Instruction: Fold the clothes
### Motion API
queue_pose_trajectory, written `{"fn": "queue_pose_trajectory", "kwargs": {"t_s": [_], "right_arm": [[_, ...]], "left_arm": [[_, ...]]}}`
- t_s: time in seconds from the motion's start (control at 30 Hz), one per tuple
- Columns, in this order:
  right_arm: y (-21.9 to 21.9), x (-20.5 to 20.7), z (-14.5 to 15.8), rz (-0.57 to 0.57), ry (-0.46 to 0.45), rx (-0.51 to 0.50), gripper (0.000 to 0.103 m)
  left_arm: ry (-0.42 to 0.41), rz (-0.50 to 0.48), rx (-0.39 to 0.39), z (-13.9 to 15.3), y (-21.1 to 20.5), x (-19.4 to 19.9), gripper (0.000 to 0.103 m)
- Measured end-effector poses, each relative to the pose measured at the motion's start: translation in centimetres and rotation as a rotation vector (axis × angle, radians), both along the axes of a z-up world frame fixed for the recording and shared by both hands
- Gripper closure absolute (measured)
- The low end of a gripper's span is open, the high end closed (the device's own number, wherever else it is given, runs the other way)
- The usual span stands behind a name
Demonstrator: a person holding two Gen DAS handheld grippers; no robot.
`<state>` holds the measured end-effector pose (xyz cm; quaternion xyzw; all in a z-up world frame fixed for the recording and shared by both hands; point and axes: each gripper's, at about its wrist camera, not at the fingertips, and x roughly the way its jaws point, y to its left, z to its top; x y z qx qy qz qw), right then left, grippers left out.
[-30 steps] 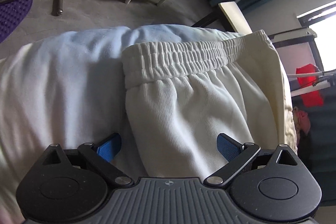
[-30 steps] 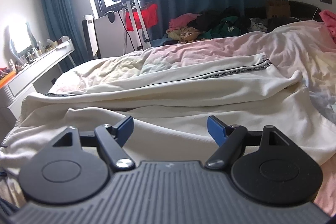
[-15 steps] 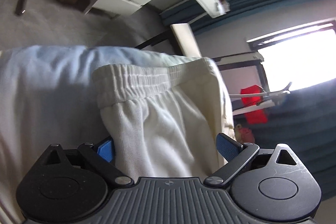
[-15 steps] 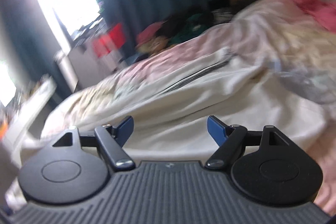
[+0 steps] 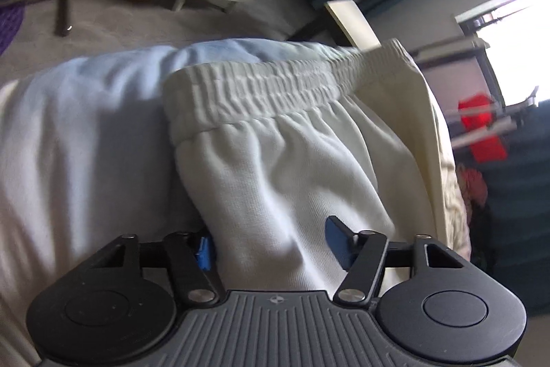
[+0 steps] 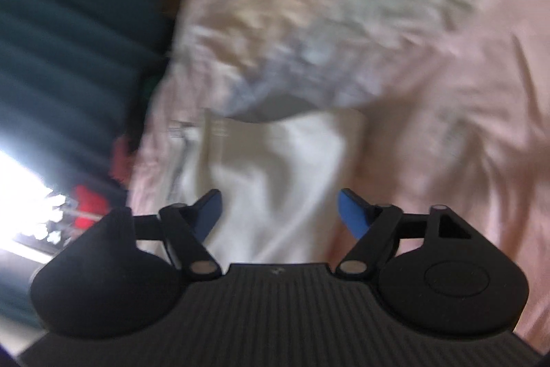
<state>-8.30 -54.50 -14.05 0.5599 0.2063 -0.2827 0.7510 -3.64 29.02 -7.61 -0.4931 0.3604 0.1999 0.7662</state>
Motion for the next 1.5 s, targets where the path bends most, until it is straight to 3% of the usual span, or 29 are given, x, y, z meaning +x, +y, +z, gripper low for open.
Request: {"fn": "queue_pose_trajectory", "kwargs": {"t_s": [0.1,0.13,0.17,0.2,0.23,0.37,0.63,0.73,0.83,1.0,1.17,1.33,1.5], "right_arm": [[-1.0,1.0,-2.0,-0.026,0.05,0.046,0.039],[-1.3,1.2,-2.5,-0.038,0.051,0.061,0.048],[-1.5,1.3,-3.0,-0.05,0.034,0.07,0.059],[-1.6,1.6,-3.1,-0.051,0.035,0.058,0.093],[-1.5,1.8,-3.0,-0.044,0.061,0.02,0.097],[-0.9,1.6,-1.3,-0.023,0.055,-0.09,0.097],[-0.4,-0.2,2.0,-0.028,0.008,-0.193,0.098],[-0.7,-0.1,4.1,-0.019,-0.007,-0.205,0.098],[-1.3,2.3,7.4,0.053,-0.005,-0.285,0.098],[-1.3,7.9,11.8,0.112,-0.025,-0.362,0.098],[-1.5,15.3,13.7,0.113,-0.027,-0.416,0.098],[-1.3,23.7,13.4,0.11,0.021,-0.479,0.098],[-1.4,32.5,9.2,0.131,0.11,-0.552,0.098]], "left_arm": [[-0.019,0.039,0.003,-0.1,0.2,-0.3,0.056],[-0.029,0.046,0.002,-0.2,0.2,-0.2,0.061],[-0.039,0.054,0.001,-0.4,0.3,0.0,0.067],[-0.059,0.056,0.003,-0.3,0.3,0.0,0.072],[-0.09,0.052,0.009,0.0,0.2,-0.2,0.083],[-0.185,0.039,0.035,1.5,-0.1,-1.2,0.093],[-0.332,0.084,0.052,4.3,0.5,-3.9,0.097],[-0.366,0.069,0.059,6.6,0.7,-2.9,0.097],[-0.391,0.05,0.067,9.0,0.7,-1.3,0.097],[-0.375,0.048,0.092,12.8,-0.4,5.3,0.097],[-0.348,0.074,0.07,14.2,-0.2,13.9,0.097],[-0.298,0.045,0.163,12.9,-1.2,23.9,0.096],[-0.209,-0.025,0.253,8.5,-2.7,34.1,0.095]]}}
